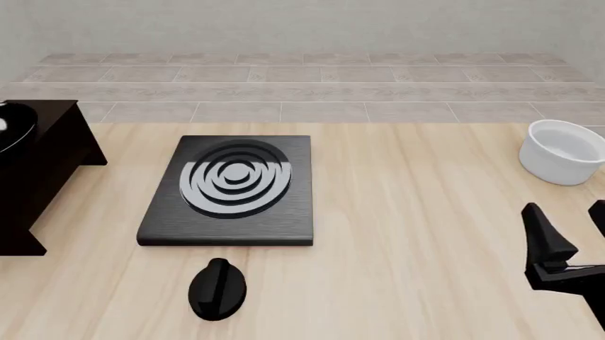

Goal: Put the frying pan on top of the cabinet.

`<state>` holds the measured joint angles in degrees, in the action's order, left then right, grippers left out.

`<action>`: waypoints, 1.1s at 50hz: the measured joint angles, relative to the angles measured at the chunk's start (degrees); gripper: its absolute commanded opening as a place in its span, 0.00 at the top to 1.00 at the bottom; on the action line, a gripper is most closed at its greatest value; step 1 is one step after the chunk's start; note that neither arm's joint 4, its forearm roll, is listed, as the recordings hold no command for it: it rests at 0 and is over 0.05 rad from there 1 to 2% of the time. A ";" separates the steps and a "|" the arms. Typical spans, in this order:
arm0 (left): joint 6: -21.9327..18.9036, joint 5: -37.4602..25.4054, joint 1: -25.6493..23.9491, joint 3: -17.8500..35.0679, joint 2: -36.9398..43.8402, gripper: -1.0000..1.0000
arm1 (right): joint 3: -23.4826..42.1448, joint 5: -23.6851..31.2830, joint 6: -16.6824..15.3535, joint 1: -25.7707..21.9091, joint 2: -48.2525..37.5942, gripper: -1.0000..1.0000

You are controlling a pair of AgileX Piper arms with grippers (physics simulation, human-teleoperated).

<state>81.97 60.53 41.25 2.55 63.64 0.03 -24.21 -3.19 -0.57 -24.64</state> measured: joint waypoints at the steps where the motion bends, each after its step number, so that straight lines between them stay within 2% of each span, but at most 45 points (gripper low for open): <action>1: -0.06 -0.17 -0.01 0.02 -0.26 0.00 | 0.00 0.02 0.00 0.00 0.01 0.00; 24: -0.79 -4.24 0.14 0.49 -6.31 0.00 | 0.04 0.78 -0.04 -0.05 0.69 0.00; 55: -1.10 -3.26 2.07 -0.46 -4.65 0.00 | 0.01 -2.12 -0.31 -0.26 -2.41 0.00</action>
<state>80.87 57.27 43.32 2.09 58.99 0.04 -26.33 -3.51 -0.83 -27.06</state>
